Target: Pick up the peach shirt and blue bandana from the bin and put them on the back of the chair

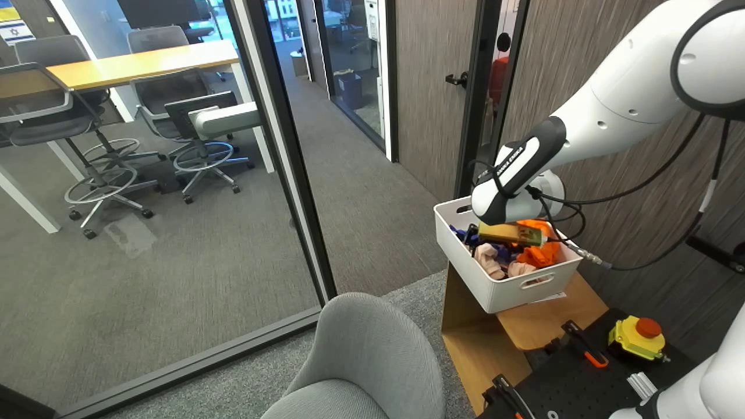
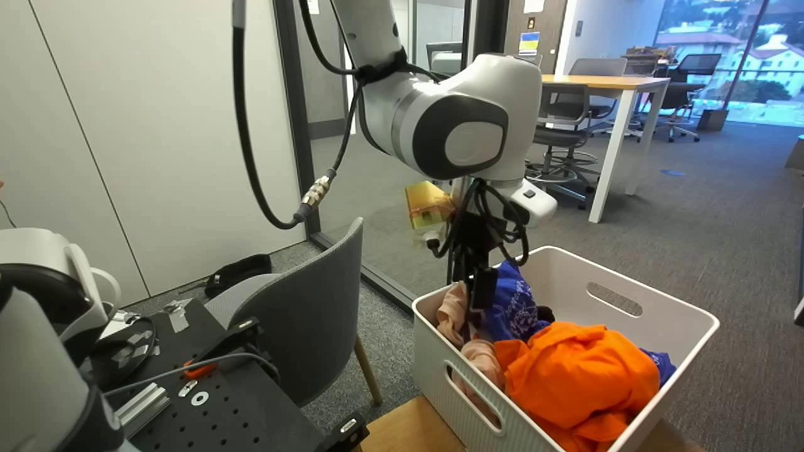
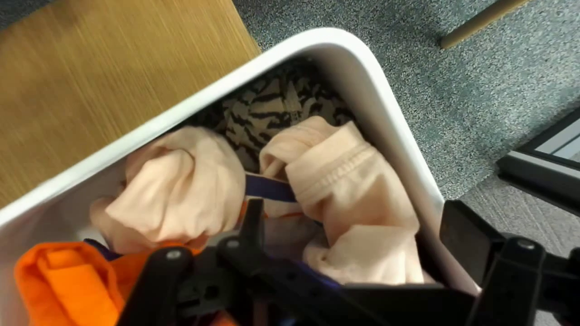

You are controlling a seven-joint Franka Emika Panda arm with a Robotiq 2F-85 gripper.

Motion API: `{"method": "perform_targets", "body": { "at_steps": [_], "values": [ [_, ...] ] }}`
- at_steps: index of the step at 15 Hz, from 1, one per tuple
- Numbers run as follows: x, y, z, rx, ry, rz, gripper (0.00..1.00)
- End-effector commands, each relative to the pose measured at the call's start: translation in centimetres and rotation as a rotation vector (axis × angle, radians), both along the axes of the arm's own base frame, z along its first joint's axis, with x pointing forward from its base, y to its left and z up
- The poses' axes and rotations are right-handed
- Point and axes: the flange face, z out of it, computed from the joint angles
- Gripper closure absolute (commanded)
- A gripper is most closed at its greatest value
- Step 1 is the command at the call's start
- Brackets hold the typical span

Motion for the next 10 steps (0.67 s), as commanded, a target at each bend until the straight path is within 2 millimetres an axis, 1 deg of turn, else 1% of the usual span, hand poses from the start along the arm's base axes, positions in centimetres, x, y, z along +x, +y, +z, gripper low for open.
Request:
{"method": "perform_targets", "body": {
  "at_steps": [1,3,5,8,10],
  "values": [
    [1.4,0.0,-0.8,-0.031,-0.007,-0.061,0.0],
    [1.7,-0.2,-1.1,-0.032,-0.003,-0.094,0.0],
    [1.9,-0.6,-0.9,-0.031,-0.006,-0.12,0.0],
    [2.0,-1.1,-0.5,-0.031,-0.012,-0.152,0.0],
    [1.9,-1.4,-0.7,-0.037,-0.008,-0.169,0.0]
  ]
}}
